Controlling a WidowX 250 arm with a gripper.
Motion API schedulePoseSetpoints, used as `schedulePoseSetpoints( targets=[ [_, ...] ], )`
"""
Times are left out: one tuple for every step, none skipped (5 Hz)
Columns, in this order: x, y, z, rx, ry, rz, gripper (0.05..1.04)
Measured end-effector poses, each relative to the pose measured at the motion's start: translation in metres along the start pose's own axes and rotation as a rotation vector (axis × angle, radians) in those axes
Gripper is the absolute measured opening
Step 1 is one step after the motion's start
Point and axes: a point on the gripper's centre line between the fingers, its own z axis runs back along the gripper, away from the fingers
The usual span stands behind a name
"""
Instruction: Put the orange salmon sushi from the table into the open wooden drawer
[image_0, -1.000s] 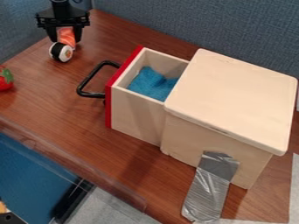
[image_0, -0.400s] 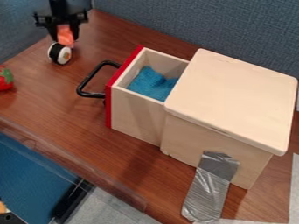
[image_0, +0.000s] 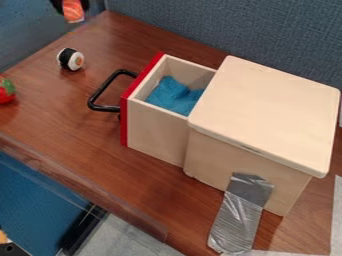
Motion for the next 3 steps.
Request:
schedulePoseSetpoints(
  targets=[
    [-0.017,-0.015,0.039,-0.073,-0.013,-0.038,0.569],
    [-0.046,-0.041,0.071,-0.151,0.001,-0.109,0.569],
    [-0.072,-0.066,0.099,-0.207,0.033,-0.178,0.569]
  ],
)
